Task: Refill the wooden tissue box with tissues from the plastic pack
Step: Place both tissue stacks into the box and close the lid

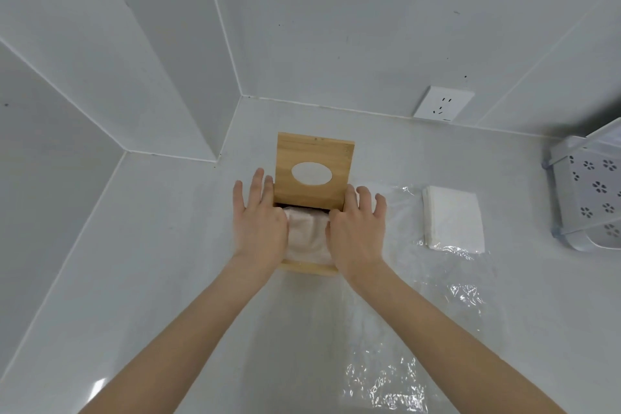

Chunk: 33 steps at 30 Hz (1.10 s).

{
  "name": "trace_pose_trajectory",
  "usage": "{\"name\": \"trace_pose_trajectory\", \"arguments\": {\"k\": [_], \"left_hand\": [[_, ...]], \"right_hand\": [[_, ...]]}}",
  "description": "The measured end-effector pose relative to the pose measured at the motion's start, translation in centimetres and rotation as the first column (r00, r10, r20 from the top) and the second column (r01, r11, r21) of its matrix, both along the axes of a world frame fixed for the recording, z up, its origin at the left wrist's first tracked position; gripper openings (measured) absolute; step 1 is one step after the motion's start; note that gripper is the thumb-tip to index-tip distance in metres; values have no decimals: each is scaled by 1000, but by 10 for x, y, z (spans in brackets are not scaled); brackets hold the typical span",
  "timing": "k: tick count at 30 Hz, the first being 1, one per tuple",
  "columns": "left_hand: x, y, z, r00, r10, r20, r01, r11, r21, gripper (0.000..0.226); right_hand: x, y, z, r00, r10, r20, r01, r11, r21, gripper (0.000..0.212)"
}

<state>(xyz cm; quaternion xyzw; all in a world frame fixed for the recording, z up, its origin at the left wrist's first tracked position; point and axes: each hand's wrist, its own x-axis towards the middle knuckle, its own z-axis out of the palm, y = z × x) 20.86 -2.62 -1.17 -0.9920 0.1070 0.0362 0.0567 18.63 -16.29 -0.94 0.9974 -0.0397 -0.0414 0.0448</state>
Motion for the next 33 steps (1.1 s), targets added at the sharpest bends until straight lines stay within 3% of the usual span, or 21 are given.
{"name": "trace_pose_trajectory", "arguments": {"k": [3, 8, 10, 12, 15, 16, 19, 21, 23, 26, 29, 33], "left_hand": [[6, -2, 5, 999, 5, -52, 1, 993, 120, 31], [3, 1, 14, 997, 45, -57, -38, 992, 120, 20], [-7, 4, 17, 999, 44, 2, -44, 995, 87, 18], [-14, 5, 25, 1000, -25, 12, 24, 998, 61, 21], [-11, 4, 23, 968, -250, 25, 249, 968, 25, 39], [-7, 2, 24, 946, -323, -22, 324, 945, 39, 37], [3, -3, 17, 874, -442, -202, 471, 872, 129, 12], [4, -4, 8, 883, -358, -303, 428, 879, 209, 29], [2, -6, 7, 893, -309, -327, 404, 871, 281, 34], [5, -10, 4, 891, -257, -375, 368, 891, 264, 35], [11, -12, 2, 879, -232, -417, 356, 901, 250, 32], [8, -8, 3, 904, -256, -342, 338, 918, 207, 24]], "right_hand": [[-3, -6, -5, 995, 50, 90, -57, 995, 78, 12], [-10, -17, -2, 910, 155, 384, -227, 962, 150, 12], [-11, -19, 1, 874, 232, 427, -313, 941, 130, 13], [-12, -17, 1, 854, 367, 370, -427, 900, 92, 9], [-14, -7, -3, 823, 547, 152, -553, 833, -4, 5], [-15, -3, -1, 835, 546, 59, -547, 837, -14, 17], [-13, 3, 9, 845, 486, -224, -486, 872, 59, 84], [-14, 2, 12, 838, 419, -350, -432, 901, 43, 101], [-14, 4, 9, 822, 404, -402, -442, 897, -2, 102], [-13, 8, 3, 791, 376, -483, -467, 881, -79, 99], [-7, 12, 2, 765, 356, -537, -492, 861, -130, 82], [-5, 10, 7, 765, 396, -507, -500, 862, -82, 64]]}}
